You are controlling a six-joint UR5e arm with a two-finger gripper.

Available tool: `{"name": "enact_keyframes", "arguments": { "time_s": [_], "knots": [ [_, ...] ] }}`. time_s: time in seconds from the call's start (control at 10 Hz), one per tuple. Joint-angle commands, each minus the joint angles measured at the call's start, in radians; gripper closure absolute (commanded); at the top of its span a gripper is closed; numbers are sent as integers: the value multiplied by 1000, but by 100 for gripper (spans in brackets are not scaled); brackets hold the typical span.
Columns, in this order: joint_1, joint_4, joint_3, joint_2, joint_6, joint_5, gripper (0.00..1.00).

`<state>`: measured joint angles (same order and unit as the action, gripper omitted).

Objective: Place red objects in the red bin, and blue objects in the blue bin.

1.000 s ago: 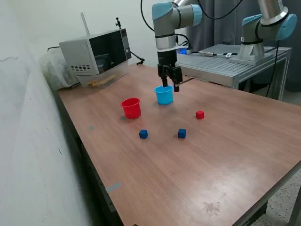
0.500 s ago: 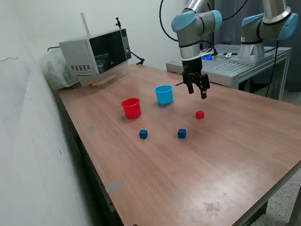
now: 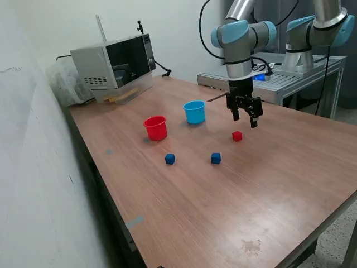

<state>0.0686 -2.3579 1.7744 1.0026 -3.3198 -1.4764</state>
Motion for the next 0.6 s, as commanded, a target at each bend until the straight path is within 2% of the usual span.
{"name": "enact_keyframes", "arguments": {
  "time_s": [0.0,0.2,0.4,0.5],
  "knots": [
    [14,-79,-3,-56,-4,-2,0],
    [11,-127,-1,-74,-4,-4,0],
    [7,-144,2,-81,-4,-33,0],
    [7,-150,2,-81,-4,-59,0]
  ]
}}
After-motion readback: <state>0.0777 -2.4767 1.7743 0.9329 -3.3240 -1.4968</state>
